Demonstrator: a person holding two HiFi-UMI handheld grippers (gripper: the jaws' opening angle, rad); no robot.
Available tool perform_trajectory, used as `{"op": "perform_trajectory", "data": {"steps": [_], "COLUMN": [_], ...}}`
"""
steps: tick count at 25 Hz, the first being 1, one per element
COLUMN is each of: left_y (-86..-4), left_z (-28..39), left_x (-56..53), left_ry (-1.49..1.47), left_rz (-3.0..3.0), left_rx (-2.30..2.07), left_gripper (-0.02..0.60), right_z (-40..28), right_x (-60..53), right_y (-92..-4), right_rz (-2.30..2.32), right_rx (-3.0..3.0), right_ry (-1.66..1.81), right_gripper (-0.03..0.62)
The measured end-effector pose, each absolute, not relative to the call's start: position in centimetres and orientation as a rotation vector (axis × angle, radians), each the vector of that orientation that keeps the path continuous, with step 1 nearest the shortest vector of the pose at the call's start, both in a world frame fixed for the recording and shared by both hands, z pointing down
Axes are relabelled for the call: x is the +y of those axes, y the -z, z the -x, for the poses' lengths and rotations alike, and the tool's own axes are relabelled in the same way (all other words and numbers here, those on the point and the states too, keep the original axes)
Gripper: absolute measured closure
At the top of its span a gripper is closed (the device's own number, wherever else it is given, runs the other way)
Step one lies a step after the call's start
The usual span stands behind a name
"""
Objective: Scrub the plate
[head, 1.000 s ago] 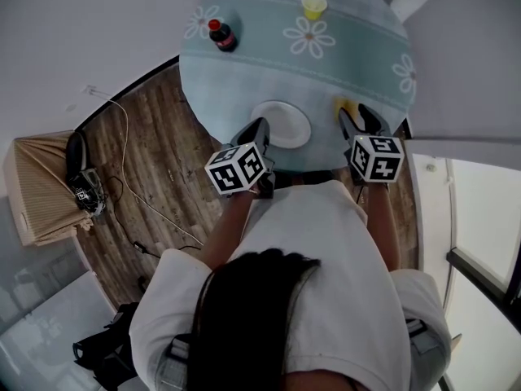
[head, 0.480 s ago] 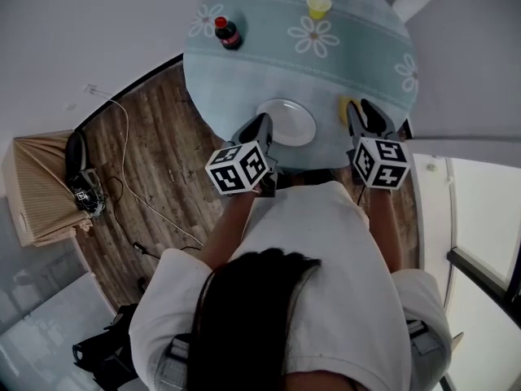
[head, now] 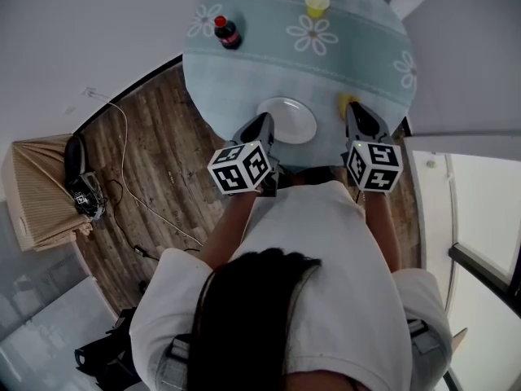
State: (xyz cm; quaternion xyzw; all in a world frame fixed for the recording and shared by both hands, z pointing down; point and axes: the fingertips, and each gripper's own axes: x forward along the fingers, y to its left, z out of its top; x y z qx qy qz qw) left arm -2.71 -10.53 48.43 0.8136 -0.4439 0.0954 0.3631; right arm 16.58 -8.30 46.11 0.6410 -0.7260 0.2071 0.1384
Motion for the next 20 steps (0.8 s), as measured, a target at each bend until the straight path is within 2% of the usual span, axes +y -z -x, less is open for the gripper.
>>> {"op": "perform_trajectory", "data": {"steps": [20], "left_y": [-48.0], "left_z": [1.6], "left_x": [-10.6], "left_ry": [-0.254], "left_rz": [-2.147], "left_rx": [-1.128], "left_gripper": [0.572], "right_z": [-15.4], "right_x": [-7.7], "right_y": [-46.9], "right_rz": [-1.844], "right_rx": [-2.086], "right_ry": [-0.610], "right_gripper": [0.559]}}
